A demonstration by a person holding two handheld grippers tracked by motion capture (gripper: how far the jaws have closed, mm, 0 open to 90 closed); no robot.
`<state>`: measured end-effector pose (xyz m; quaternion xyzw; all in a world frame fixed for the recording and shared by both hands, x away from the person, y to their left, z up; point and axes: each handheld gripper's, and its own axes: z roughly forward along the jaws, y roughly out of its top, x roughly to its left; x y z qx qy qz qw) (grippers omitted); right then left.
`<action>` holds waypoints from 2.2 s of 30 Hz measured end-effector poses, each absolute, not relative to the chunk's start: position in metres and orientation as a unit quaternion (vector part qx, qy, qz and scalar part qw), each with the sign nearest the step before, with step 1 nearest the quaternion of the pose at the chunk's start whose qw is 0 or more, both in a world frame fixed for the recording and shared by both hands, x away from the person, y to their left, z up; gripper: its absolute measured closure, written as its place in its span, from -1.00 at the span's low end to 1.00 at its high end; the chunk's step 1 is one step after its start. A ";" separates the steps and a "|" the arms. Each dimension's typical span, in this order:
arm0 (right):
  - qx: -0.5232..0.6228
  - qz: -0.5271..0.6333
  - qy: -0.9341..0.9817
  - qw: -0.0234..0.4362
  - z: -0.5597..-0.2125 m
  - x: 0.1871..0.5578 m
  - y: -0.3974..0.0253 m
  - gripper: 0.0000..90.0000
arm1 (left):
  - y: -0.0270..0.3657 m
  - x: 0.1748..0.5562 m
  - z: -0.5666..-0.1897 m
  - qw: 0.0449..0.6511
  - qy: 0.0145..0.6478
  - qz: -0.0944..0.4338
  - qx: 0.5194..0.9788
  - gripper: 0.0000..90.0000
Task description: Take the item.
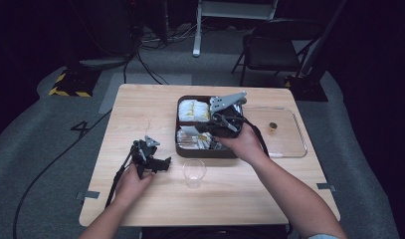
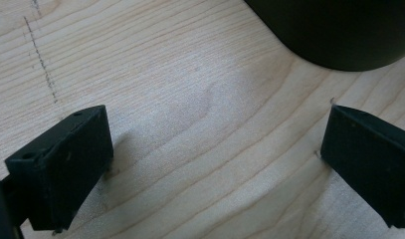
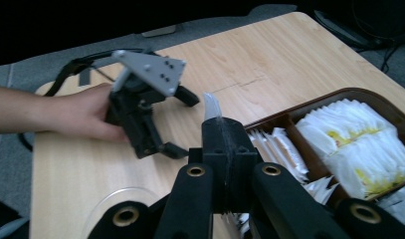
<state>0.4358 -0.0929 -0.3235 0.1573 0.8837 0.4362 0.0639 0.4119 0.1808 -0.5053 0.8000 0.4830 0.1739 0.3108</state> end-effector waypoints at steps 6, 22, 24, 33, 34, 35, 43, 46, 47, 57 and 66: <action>0.147 0.440 0.884 0.056 -0.326 0.419 -0.098 0.99 | 0.181 0.412 -0.505 0.311 0.483 0.174 0.800 -0.99; 0.128 0.436 0.891 0.008 -0.348 0.388 -0.093 0.99 | 0.181 0.412 -0.505 0.310 0.484 0.175 0.799 -0.99; 0.128 0.435 0.891 0.005 -0.349 0.388 -0.092 0.99 | 0.181 0.412 -0.505 0.310 0.484 0.175 0.799 -0.99; 0.130 0.419 0.899 -0.012 -0.365 0.385 -0.090 0.99 | 0.181 0.412 -0.505 0.310 0.483 0.175 0.800 -0.99; 0.132 0.417 0.899 -0.014 -0.366 0.386 -0.090 0.99 | 0.181 0.412 -0.505 0.309 0.483 0.175 0.800 -0.99; 0.132 0.417 0.899 -0.014 -0.366 0.386 -0.090 0.99 | 0.181 0.412 -0.505 0.309 0.483 0.175 0.800 -0.99; 0.135 0.396 0.908 -0.011 -0.375 0.386 -0.089 0.99 | 0.181 0.412 -0.505 0.310 0.483 0.175 0.800 -0.99; 0.135 0.387 0.912 -0.008 -0.375 0.386 -0.088 0.98 | 0.181 0.412 -0.505 0.310 0.483 0.175 0.800 -0.99; 0.135 0.384 0.913 -0.007 -0.376 0.385 -0.088 0.98 | 0.181 0.412 -0.505 0.310 0.483 0.175 0.800 -0.99; 0.131 0.349 0.928 0.013 -0.373 0.383 -0.085 0.98 | 0.181 0.412 -0.505 0.310 0.483 0.175 0.800 -0.99; 0.136 0.338 0.931 0.007 -0.378 0.384 -0.080 0.67 | 0.181 0.412 -0.505 0.310 0.483 0.175 0.800 -0.99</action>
